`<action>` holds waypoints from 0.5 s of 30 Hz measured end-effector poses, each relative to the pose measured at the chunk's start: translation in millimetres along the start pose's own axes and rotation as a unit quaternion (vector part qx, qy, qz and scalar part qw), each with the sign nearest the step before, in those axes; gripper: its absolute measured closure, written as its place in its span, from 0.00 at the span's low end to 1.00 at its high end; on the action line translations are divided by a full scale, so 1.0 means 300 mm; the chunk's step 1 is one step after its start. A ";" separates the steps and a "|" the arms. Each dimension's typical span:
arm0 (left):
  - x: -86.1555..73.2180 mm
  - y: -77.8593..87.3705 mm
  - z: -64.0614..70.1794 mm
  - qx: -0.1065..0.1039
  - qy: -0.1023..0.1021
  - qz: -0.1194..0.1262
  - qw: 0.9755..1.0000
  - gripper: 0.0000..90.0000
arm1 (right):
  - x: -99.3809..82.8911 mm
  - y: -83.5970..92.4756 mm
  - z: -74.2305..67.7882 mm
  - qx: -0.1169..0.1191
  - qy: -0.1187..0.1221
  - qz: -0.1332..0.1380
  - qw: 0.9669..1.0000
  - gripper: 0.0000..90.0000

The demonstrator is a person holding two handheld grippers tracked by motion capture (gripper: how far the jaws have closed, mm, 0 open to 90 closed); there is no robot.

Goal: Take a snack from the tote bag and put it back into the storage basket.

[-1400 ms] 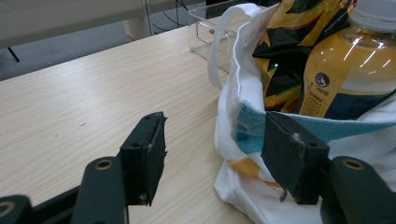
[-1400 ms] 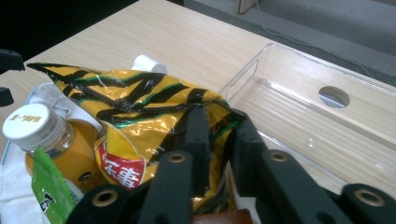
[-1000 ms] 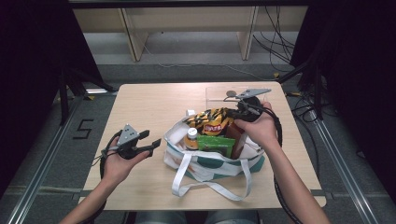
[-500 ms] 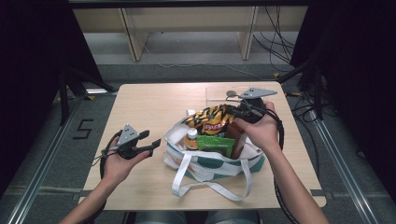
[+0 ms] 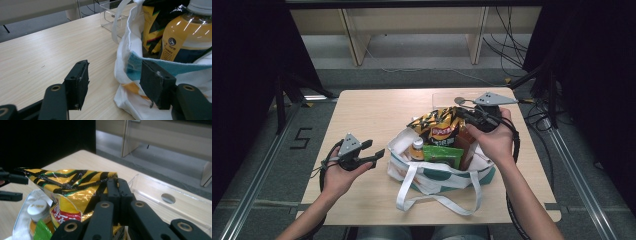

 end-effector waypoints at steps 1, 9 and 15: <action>0.000 0.000 0.000 0.000 0.000 0.000 1.000 0.44 | 0.004 0.006 0.003 -0.002 0.007 0.001 1.000 1.00; 0.000 0.001 -0.001 0.001 0.003 0.001 1.000 0.44 | 0.027 0.029 0.002 -0.012 -0.001 0.026 1.000 1.00; 0.000 0.001 -0.001 0.001 0.004 0.001 1.000 0.44 | 0.039 0.035 0.000 -0.016 0.003 0.047 0.999 1.00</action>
Point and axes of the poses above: each handheld gripper's, and its own axes: y roughly backward along the jaws, x roughly out of its top, z roughly to its right, the point moved 3 cm from there along -y, roughly forward along the jaws, and after that the axes turned 6 degrees about y, right-handed, at the moved point
